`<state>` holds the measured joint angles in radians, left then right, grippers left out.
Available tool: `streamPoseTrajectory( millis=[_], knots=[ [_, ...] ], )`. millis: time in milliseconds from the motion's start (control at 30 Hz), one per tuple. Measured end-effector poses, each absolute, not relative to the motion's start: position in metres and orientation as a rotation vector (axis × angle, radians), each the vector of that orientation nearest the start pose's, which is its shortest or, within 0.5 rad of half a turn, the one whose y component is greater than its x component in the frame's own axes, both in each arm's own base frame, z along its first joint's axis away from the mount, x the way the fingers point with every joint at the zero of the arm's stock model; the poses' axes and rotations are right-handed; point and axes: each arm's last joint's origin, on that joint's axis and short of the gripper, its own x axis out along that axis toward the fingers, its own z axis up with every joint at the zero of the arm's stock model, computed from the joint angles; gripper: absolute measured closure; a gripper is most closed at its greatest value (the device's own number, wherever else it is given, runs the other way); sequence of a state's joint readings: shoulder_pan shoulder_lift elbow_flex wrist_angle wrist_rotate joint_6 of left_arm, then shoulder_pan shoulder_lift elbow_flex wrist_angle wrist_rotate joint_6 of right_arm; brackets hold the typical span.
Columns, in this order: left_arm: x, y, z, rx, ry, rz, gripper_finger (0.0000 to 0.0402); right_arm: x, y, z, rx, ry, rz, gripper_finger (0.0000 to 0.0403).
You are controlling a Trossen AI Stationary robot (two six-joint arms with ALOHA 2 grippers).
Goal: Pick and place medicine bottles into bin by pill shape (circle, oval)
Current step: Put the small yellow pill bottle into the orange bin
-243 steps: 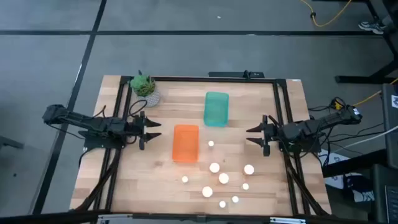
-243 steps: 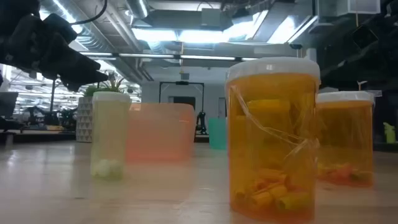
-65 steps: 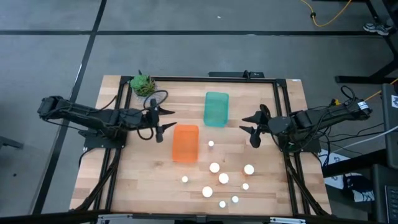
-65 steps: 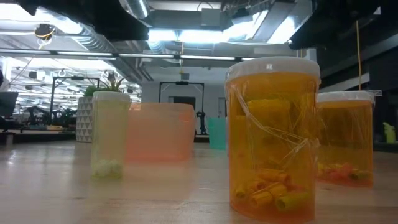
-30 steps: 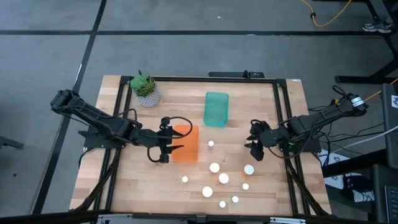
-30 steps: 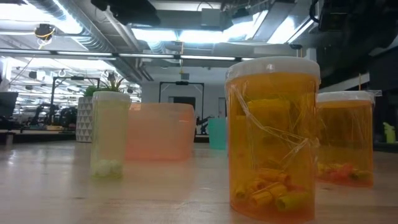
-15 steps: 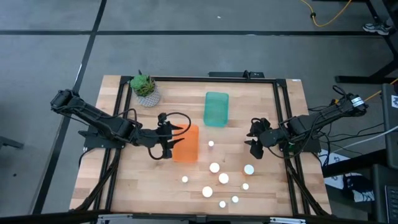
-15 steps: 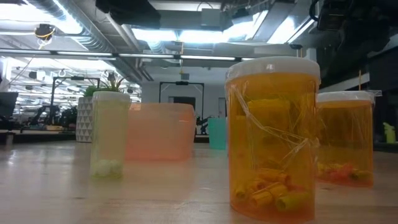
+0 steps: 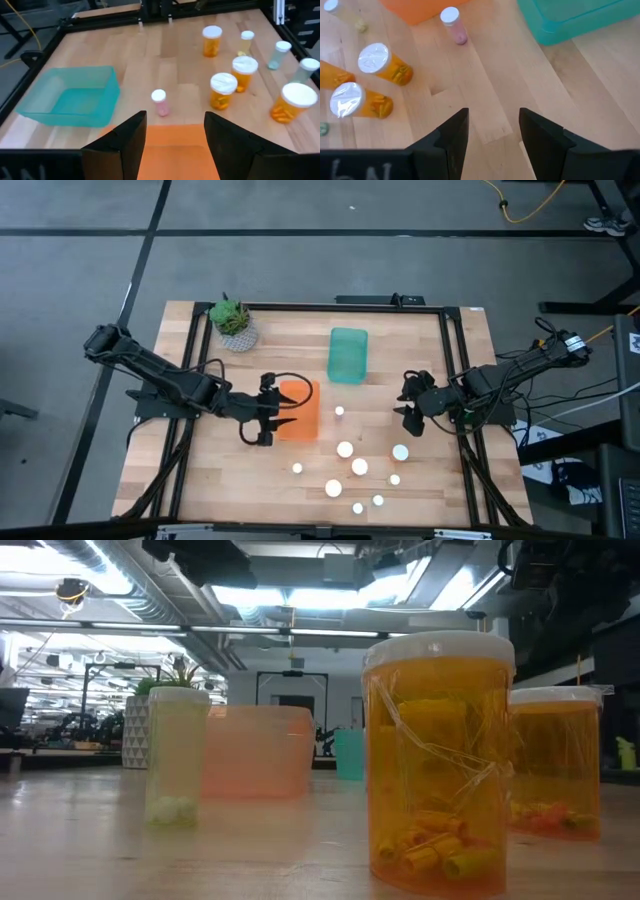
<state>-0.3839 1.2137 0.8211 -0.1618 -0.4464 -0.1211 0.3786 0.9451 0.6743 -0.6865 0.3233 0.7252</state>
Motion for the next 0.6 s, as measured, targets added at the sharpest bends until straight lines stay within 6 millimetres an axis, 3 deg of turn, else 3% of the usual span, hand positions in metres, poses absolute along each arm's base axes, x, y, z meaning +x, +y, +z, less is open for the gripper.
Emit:
streamPoseTrajectory(
  millis=[267, 500, 600],
  knots=[
    [0.245, -0.111, 0.274, 0.135, 0.368, -0.229, 0.0209, 0.164, 0.055, 0.232, 0.326, 0.863, -0.259, 0.0226],
    [0.258, -0.117, 0.257, 0.176, 0.393, -0.047, 0.0209, 0.163, 0.056, 0.232, 0.333, 0.871, -0.246, 0.0226],
    [0.27, -0.12, 0.261, 0.15, 0.394, -0.033, 0.0209, 0.163, 0.057, 0.232, 0.351, 0.895, -0.206, 0.0226]
  ],
)
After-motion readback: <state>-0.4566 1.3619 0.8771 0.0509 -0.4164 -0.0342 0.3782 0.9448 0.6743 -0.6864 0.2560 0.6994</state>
